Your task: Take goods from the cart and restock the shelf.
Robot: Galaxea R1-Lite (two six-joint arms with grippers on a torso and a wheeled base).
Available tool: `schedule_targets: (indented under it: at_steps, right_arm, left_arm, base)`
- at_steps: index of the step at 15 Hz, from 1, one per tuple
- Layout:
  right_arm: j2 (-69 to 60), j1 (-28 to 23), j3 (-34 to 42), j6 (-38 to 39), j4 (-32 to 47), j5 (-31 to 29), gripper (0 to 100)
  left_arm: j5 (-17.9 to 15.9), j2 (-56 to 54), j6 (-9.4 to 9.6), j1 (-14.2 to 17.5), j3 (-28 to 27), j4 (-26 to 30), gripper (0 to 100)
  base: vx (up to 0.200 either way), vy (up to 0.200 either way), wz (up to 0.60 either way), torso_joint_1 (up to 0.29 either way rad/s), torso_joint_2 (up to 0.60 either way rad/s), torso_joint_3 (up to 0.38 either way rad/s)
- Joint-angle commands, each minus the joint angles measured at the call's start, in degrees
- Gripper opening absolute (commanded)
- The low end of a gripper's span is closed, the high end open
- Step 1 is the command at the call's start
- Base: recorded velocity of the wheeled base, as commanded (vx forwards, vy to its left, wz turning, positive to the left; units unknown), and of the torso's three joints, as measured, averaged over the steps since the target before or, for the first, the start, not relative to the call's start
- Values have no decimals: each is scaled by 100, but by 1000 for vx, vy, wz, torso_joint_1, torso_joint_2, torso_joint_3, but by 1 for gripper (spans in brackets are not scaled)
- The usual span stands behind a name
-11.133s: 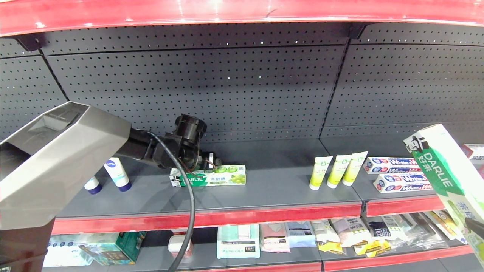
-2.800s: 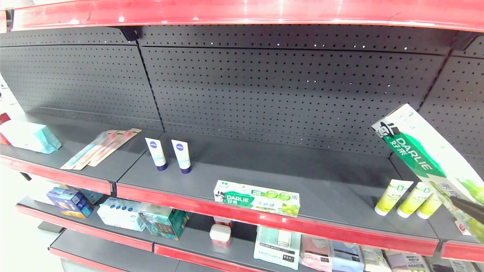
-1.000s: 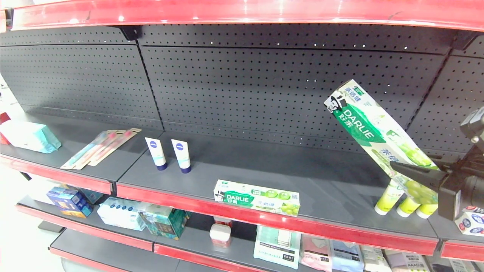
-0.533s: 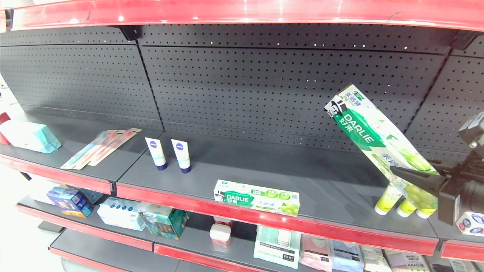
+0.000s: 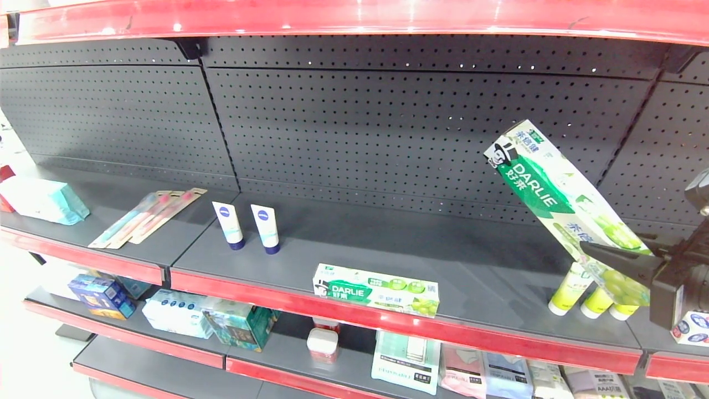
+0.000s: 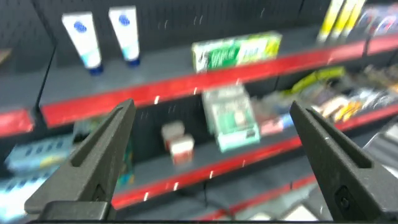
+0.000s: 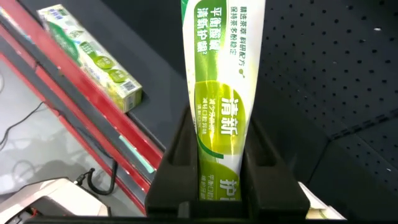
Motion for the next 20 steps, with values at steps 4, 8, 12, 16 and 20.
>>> schedule_targets:
  at_steps: [4,8,12,16,20]
  right_arm:
    - [44,9,54,-42,5,26,0]
    - [229,71,-33,-69,-4,34,0]
    - [448,106,54,-78,-4,474,0]
    - [1169,-88,-192,-86,-259,1326,0]
    - [2259,-307,-693,-306,-821,2091,0]
  left_arm:
    - [92,-18,-33,21,167,153,100]
    - [92,-18,-33,21,167,144,100]
    - [92,-18,-33,21,167,144,100]
    - [92,-18,-33,21,167,144,100]
    - [92,-18,-33,21,167,144,100]
  base:
    - [0,0,0,0,0,0]
    - [0,0,0,0,0,0]
    - [0,0,0,0,0,0]
    - [0,0,0,0,0,0]
    - [0,0,0,0,0,0]
